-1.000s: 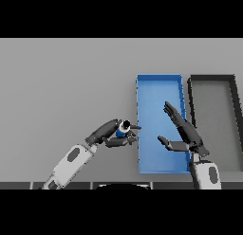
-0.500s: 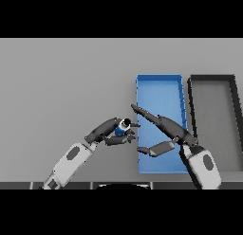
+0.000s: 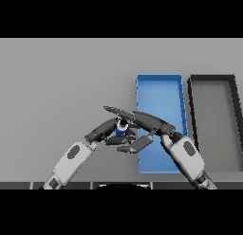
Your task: Pick up the blue pipe and place it into the blue bin.
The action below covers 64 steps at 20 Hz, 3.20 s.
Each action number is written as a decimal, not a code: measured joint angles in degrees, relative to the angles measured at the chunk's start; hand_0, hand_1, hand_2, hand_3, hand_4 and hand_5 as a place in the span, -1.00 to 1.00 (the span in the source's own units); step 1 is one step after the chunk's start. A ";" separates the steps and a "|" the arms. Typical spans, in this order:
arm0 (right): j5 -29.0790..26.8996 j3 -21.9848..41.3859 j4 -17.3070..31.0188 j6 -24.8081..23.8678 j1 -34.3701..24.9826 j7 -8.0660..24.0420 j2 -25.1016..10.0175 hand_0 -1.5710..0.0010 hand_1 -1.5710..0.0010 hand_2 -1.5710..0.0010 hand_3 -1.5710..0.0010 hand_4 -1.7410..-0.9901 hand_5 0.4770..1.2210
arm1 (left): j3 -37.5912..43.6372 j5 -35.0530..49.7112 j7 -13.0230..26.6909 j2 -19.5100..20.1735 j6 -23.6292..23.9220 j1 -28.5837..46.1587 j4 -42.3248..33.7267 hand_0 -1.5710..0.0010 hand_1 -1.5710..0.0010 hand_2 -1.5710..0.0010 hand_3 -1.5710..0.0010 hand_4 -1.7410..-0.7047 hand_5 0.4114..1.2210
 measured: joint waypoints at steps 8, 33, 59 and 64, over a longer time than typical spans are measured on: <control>-0.51 0.44 8.01 2.72 -7.19 1.42 3.44 0.64 0.60 0.58 0.71 0.04 -0.86 | -0.03 0.44 -0.36 1.18 -2.09 0.26 -1.89 -0.57 -0.43 -0.39 -0.17 -0.75 1.00; 0.05 0.39 5.91 4.51 -4.46 1.12 9.93 -0.99 -0.99 -0.99 -0.99 -0.32 0.98 | 0.63 -7.21 -1.90 2.66 -5.92 -1.30 -0.81 0.67 0.73 0.73 0.89 0.53 0.37; -24.56 -13.30 9.04 -9.04 -26.67 9.36 6.38 -1.00 -1.00 -1.00 -1.00 -0.35 1.00 | 0.55 -6.12 7.31 2.99 -2.59 1.46 -1.70 1.00 1.00 1.00 1.00 0.68 -0.82; -20.07 -20.91 18.72 -12.59 -33.30 5.62 1.38 -1.00 -1.00 -1.00 -1.00 -0.35 1.00 | 0.85 -6.22 8.09 3.24 -2.19 1.51 -1.95 1.00 1.00 1.00 1.00 0.72 -0.82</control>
